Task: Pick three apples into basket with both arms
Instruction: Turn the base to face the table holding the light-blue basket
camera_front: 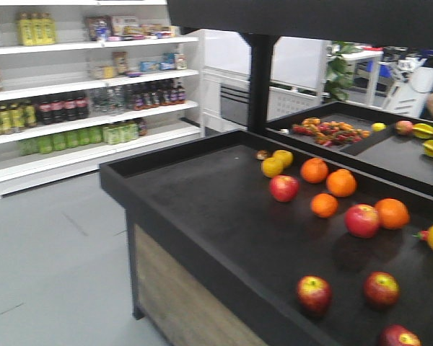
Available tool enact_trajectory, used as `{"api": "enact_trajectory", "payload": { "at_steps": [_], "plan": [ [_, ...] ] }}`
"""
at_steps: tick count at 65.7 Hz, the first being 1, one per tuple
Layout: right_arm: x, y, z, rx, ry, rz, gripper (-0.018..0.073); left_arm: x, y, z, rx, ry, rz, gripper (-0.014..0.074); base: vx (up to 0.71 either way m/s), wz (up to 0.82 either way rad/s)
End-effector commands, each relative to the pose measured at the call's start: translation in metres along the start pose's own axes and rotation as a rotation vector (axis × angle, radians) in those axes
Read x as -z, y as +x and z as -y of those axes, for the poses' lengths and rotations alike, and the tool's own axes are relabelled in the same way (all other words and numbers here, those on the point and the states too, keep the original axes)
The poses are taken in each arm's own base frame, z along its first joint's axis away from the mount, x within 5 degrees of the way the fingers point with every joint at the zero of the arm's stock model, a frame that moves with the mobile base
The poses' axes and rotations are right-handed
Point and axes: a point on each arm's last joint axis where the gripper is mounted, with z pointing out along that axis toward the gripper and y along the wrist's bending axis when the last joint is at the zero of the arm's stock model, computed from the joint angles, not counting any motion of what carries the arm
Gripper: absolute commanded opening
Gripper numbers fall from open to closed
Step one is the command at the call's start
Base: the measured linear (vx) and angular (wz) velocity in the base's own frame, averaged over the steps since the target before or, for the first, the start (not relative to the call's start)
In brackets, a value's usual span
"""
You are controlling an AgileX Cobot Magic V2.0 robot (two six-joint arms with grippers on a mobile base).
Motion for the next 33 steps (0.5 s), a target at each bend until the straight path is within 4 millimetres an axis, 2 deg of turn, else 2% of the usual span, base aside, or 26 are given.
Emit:
{"api": "enact_trajectory", "payload": {
  "at_steps": [1,33],
  "plan": [
    [0.0012,-0.0076,0.0006,0.007,0.01,0.083,-0.0004,0.0041,-0.0136,0.0004,0.013,0.001,0.097,-0.0007,0.08,-0.4],
    [0.0012,-0.0076,0.0006,0.007,0.01,0.083,-0.0004,0.0041,-0.0136,0.0004,0.013,0.001,0.097,-0.0007,0.08,-0.55]
  ]
}}
